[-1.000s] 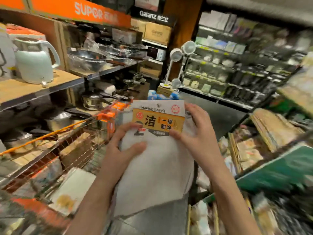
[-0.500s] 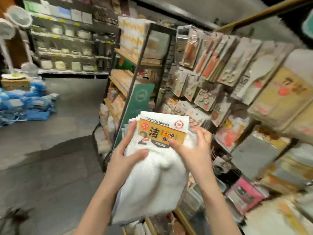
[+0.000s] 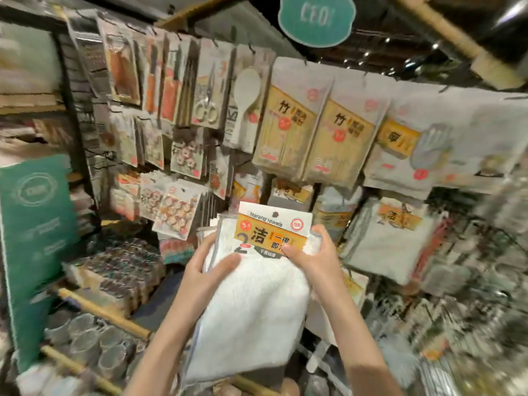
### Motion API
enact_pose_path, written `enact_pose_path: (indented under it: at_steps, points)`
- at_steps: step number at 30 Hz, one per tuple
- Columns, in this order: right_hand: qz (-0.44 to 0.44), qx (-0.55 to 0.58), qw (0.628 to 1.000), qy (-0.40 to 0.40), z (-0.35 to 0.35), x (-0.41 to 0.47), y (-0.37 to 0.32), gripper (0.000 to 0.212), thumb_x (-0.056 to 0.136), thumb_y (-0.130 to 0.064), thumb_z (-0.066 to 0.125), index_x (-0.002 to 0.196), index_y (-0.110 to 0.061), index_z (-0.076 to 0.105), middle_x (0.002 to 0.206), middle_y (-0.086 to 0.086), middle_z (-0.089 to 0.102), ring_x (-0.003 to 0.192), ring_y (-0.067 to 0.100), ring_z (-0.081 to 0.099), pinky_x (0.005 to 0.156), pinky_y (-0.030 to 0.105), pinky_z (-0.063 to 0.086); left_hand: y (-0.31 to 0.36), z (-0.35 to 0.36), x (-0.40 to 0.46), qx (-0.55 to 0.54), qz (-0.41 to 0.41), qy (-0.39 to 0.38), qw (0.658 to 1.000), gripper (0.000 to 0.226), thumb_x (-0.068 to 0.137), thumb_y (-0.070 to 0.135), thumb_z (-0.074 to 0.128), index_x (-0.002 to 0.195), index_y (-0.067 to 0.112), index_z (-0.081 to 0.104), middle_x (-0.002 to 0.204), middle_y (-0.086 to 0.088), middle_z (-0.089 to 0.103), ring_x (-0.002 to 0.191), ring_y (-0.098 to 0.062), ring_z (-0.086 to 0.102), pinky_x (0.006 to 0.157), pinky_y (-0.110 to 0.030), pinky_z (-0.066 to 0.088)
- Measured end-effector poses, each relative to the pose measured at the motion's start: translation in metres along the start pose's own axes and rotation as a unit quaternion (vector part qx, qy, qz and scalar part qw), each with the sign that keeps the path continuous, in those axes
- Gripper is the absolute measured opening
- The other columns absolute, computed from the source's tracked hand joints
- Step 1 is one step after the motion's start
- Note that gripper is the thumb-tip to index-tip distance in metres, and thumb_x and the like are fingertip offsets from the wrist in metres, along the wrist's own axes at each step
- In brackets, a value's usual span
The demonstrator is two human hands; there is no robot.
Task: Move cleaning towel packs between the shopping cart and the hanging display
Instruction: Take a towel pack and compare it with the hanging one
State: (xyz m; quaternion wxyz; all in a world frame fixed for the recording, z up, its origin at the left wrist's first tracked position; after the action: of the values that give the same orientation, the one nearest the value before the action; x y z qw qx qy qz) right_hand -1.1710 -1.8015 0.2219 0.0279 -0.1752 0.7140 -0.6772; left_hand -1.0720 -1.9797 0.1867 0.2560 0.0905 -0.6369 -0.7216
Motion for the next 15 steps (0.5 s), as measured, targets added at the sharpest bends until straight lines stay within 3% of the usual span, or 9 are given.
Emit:
enact_pose_path:
  at_steps: [3, 8, 12, 15]
  points:
    - [0.019, 0.039, 0.998, 0.042, -0.011, 0.016, 0.009, 0.040, 0.076, 0.006, 0.071, 0.090, -0.020, 0.043, 0.090, 0.004, 0.070, 0.078, 0.017, 0.065, 0.082, 0.038, 0.053, -0.010, -0.002, 0.026, 0.011, -0.003, -0.011, 1.000, 0.031, 0.055, 0.047, 0.073, 0.084, 0.041, 0.063, 0.098, 0.018, 0.066, 0.094, -0.010, 0.061, 0.083, -0.032, 0.047]
    - [0.016, 0.041, 0.995, 0.094, -0.024, 0.034, 0.020, 0.044, 0.073, 0.002, 0.075, 0.094, -0.022, 0.046, 0.103, 0.012, 0.069, 0.089, 0.023, 0.067, 0.087, 0.041, 0.053, -0.017, 0.010, 0.057, 0.025, 0.007, -0.039, 0.999, 0.030, 0.057, 0.051, 0.071, 0.083, 0.039, 0.061, 0.102, 0.022, 0.062, 0.108, -0.015, 0.057, 0.096, -0.041, 0.041]
    - [0.018, 0.012, 0.991, 0.128, -0.044, 0.044, 0.027, 0.043, 0.073, 0.001, 0.076, 0.096, -0.023, 0.048, 0.093, -0.002, 0.070, 0.080, 0.009, 0.068, 0.076, 0.026, 0.056, -0.030, 0.027, 0.073, 0.024, -0.008, -0.057, 0.998, 0.025, 0.072, 0.031, 0.078, 0.091, 0.032, 0.061, 0.103, 0.019, 0.061, 0.096, 0.007, 0.057, 0.086, -0.028, 0.041]
    - [0.020, 0.007, 0.989, 0.149, -0.065, 0.048, 0.033, 0.037, 0.076, -0.002, 0.074, 0.095, -0.024, 0.051, 0.090, -0.010, 0.069, 0.075, 0.001, 0.067, 0.068, 0.014, 0.053, -0.039, 0.045, 0.079, 0.022, -0.012, -0.065, 0.998, 0.029, 0.070, 0.034, 0.077, 0.094, 0.030, 0.062, 0.102, 0.024, 0.061, 0.097, 0.012, 0.055, 0.086, -0.023, 0.041]
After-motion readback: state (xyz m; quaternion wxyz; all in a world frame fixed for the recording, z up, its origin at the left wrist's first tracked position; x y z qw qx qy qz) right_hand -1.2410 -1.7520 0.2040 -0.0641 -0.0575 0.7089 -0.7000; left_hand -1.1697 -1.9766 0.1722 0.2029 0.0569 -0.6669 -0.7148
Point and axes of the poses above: each hand's wrist, its own x-axis towards the middle knuckle, its own z-axis out of the palm, y = z × x, the point moved 8 cm from there along x, towards the middle knuckle
